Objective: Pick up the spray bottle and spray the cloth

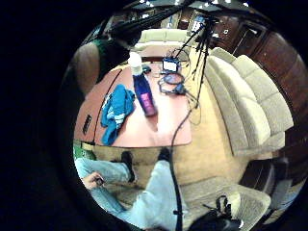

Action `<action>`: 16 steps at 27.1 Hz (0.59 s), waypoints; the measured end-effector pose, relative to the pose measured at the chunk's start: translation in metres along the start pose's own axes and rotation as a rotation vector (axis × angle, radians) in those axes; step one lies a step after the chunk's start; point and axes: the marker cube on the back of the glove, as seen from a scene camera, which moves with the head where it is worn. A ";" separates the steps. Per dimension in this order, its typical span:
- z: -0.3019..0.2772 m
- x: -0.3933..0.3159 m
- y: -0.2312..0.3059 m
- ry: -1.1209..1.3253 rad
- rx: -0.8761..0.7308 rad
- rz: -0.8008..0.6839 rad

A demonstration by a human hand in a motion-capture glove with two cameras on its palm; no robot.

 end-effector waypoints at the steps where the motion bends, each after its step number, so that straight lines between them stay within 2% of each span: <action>1: 0.005 0.001 -0.001 0.003 0.005 0.009; 7: 0.035 0.012 -0.010 -0.043 0.063 0.051; 10: 0.054 0.016 -0.010 -0.083 0.041 0.147; 13: 0.080 0.029 -0.017 -0.164 0.028 0.164; 16: 0.106 0.045 -0.035 -0.294 0.101 0.229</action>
